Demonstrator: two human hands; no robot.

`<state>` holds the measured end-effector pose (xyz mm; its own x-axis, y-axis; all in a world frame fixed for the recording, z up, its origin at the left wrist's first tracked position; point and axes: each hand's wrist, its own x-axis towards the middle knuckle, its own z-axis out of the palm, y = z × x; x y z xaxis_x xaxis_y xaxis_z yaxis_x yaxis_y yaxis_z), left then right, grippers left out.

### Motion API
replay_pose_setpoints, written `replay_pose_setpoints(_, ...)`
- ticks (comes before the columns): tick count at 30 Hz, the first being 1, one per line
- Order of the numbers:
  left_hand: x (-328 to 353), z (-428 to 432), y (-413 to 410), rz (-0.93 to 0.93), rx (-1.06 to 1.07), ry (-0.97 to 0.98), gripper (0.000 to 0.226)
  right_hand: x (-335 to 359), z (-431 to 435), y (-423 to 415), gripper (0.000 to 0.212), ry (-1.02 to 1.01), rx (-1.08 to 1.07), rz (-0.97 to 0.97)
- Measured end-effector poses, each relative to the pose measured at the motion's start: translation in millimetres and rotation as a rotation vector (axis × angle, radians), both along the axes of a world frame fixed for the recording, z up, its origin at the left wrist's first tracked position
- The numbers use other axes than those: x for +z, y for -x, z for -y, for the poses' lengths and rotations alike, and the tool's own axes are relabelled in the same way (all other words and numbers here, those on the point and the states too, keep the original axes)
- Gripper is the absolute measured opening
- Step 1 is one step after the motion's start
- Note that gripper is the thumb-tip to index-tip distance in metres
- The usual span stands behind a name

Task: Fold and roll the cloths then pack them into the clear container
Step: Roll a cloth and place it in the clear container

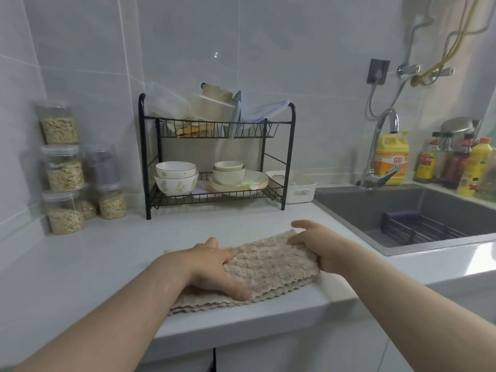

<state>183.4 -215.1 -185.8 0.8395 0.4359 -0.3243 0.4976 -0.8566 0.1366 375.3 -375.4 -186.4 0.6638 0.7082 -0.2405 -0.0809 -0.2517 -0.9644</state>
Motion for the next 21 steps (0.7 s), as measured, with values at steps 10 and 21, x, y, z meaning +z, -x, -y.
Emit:
replay_pose_setpoints(10,1,-18,36,0.532,0.106,-0.081,0.081,48,2,1,0.060,0.016,-0.093,0.111)
replay_pose_setpoints(21,-46,-76,74,0.830,0.413,0.054,0.035,78,-46,64,0.025,0.268,-0.044,0.736)
